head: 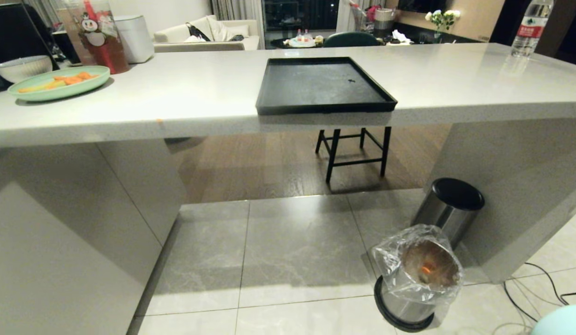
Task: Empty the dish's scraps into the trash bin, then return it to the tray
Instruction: Put the bowl back to the table
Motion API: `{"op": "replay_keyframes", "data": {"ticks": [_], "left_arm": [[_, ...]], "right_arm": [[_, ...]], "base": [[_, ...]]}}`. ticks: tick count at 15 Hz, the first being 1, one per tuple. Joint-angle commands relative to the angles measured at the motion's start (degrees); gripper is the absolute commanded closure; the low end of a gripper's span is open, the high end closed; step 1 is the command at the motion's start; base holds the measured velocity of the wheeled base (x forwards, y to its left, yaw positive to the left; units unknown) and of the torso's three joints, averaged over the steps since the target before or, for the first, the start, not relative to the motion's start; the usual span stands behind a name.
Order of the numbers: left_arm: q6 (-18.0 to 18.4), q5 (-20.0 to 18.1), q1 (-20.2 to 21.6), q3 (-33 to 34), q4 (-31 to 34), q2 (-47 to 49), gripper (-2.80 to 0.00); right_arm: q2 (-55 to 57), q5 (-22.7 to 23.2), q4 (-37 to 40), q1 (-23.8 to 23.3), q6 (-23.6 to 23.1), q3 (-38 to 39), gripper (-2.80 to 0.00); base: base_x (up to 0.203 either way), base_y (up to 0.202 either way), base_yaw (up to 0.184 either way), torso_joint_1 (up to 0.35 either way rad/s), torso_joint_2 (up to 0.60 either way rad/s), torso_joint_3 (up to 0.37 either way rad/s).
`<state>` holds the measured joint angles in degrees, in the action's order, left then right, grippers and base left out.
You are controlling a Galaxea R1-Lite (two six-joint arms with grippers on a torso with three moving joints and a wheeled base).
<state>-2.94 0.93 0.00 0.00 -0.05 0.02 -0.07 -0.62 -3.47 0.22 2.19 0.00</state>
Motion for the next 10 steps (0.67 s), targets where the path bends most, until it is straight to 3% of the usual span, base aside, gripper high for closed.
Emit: {"op": "replay_keyframes", "data": {"ticks": [1, 10], "left_arm": [[-0.05, 0.04, 0.0, 0.0, -0.04, -0.02, 0.0], [0.04, 0.04, 0.0, 0.0, -0.04, 0.06, 0.0]], "right_arm": [[0.07, 0.01, -0.04, 0.04, 0.0, 0.0, 0.0], [0.07, 0.01, -0.04, 0.04, 0.0, 0.0, 0.0]], "base": [[0.0, 0.0, 0.0, 0.0, 0.0, 0.0], [0.0, 0.0, 0.0, 0.0, 0.0, 0.0]]}}
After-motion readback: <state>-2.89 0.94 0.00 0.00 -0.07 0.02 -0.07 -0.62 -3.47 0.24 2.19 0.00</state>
